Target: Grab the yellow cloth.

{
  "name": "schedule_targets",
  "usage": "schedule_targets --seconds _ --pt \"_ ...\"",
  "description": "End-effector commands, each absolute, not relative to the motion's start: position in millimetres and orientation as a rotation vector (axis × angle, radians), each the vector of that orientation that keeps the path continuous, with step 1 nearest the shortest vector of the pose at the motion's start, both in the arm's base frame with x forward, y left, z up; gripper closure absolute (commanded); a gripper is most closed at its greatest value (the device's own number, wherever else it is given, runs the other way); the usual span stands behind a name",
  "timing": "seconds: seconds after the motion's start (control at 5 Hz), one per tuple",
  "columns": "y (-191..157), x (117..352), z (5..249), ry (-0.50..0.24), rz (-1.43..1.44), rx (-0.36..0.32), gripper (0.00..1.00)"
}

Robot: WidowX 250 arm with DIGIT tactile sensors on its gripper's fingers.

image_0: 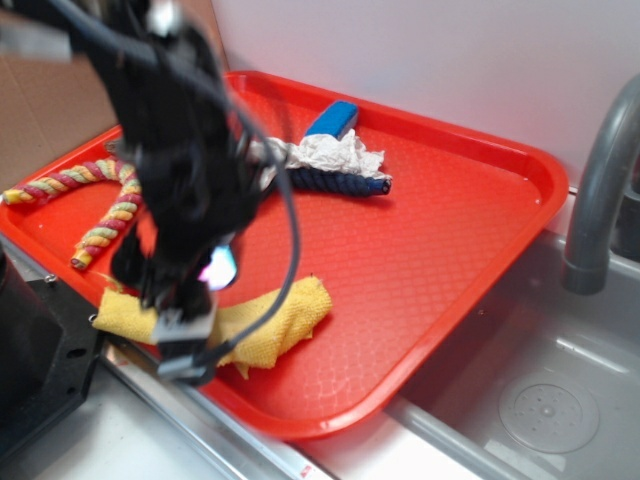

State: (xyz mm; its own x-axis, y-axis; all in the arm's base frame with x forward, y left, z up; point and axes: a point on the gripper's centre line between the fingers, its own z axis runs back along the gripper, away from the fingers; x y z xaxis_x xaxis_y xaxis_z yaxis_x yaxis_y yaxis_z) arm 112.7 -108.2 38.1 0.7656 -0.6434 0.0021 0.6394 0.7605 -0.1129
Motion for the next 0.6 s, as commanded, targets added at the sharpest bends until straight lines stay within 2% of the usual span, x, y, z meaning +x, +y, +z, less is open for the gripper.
schedule_targets --seconds 0.0,0.4 --pt "-124.5 86.3 18.8 0.059 -0.718 -0.099 1.0" --pt "-121.5 93.3 29.3 0.009 -0.714 -0.132 1.0"
